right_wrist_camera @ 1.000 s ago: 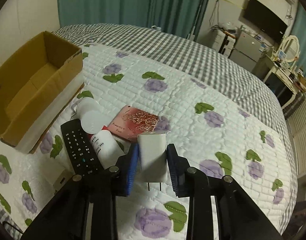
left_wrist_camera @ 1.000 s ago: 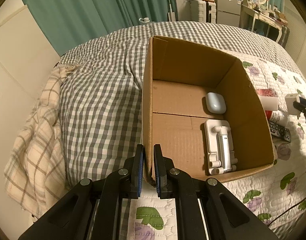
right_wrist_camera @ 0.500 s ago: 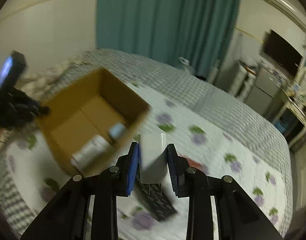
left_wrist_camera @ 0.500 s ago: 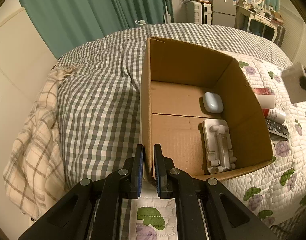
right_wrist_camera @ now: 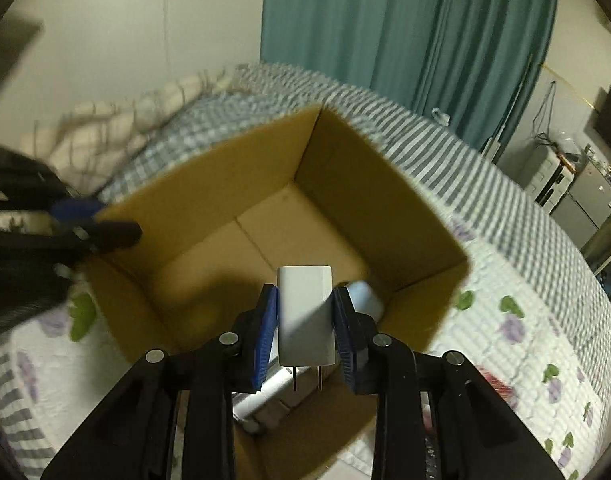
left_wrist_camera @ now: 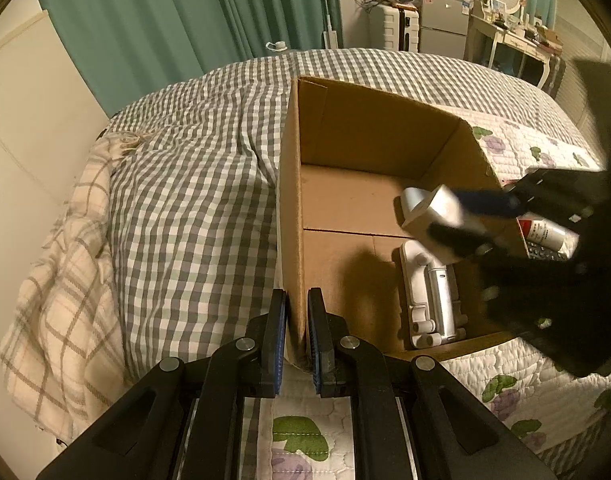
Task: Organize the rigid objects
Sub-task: 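Carry the charger plug over the box and drop it inside, then grasp the white square pad with the right gripper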
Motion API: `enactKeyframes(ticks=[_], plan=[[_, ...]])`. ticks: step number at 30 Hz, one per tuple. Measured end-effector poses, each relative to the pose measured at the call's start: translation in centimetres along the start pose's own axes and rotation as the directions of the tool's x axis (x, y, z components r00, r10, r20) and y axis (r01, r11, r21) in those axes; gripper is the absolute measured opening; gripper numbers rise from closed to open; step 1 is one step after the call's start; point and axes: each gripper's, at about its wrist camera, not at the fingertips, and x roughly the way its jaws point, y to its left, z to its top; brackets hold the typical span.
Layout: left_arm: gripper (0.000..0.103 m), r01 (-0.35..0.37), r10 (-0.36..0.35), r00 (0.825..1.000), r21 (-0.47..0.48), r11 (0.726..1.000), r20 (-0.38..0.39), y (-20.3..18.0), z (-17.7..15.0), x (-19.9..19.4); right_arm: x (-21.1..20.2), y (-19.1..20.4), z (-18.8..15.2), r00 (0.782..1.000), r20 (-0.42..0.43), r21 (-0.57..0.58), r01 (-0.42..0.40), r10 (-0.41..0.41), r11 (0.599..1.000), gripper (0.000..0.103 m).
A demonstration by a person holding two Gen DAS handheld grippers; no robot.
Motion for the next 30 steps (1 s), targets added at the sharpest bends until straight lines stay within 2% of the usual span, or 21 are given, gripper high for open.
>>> enactKeyframes(ticks=[4,6,8,9,11,14,18,22,26,30], plan=[[0.009,0.001,-0.001,1.0,0.006,1.0,0.004,0.0,-0.1,0.0,1.5,0.5,-0.6,1.0,-0.024,-0.027,0.003,-0.004,1.0,0.028],[0.009,0.002,-0.002,1.0,0.006,1.0,0.005,0.0,-0.1,0.0,1.6,0.6,-0.8,0.998,-0.021,-0.01,-0.062,0.061,0.998,0.028],[0.01,0.01,-0.01,1.0,0.002,1.0,0.002,0.0,-0.1,0.1,1.3,0.3,-0.9,0.996,-0.011,0.015,-0.09,0.09,0.996,0.03],[0.01,0.008,-0.008,1.0,0.003,1.0,0.004,0.0,-0.1,0.1,1.0,0.2,-0.9,0.995,-0.006,0.022,-0.097,0.097,0.995,0.046],[0.01,0.01,-0.01,1.0,0.002,1.0,0.005,0.0,-0.1,0.1,-0.1,-0.5,-0.7,0.993,0.006,0.06,-0.12,0.12,0.991,0.07],[0.01,0.012,-0.012,1.0,0.0,1.0,0.001,0.1,0.0,0.1,-2.6,-1.7,-0.8,0.992,0.041,0.108,-0.123,0.119,0.987,0.07],[0.01,0.007,-0.007,1.0,-0.005,1.0,0.007,0.0,0.0,0.0,-7.2,-3.9,-1.5,0.998,0.069,0.13,-0.008,-0.001,0.992,0.074],[0.01,-0.002,0.002,1.0,-0.006,1.0,0.008,-0.1,-0.2,0.0,-11.1,-6.6,-3.3,0.992,0.077,0.17,0.086,-0.101,0.982,0.078],[0.01,-0.013,0.013,1.0,-0.006,1.0,0.006,-0.2,-0.1,0.0,-12.8,-8.8,-6.3,0.982,0.059,0.221,0.164,-0.181,0.961,0.08],[0.01,-0.028,0.028,1.0,0.006,1.0,0.004,-0.6,0.0,-0.1,-12.4,-10.0,-9.6,0.978,0.024,0.275,0.195,-0.209,0.942,0.08]])
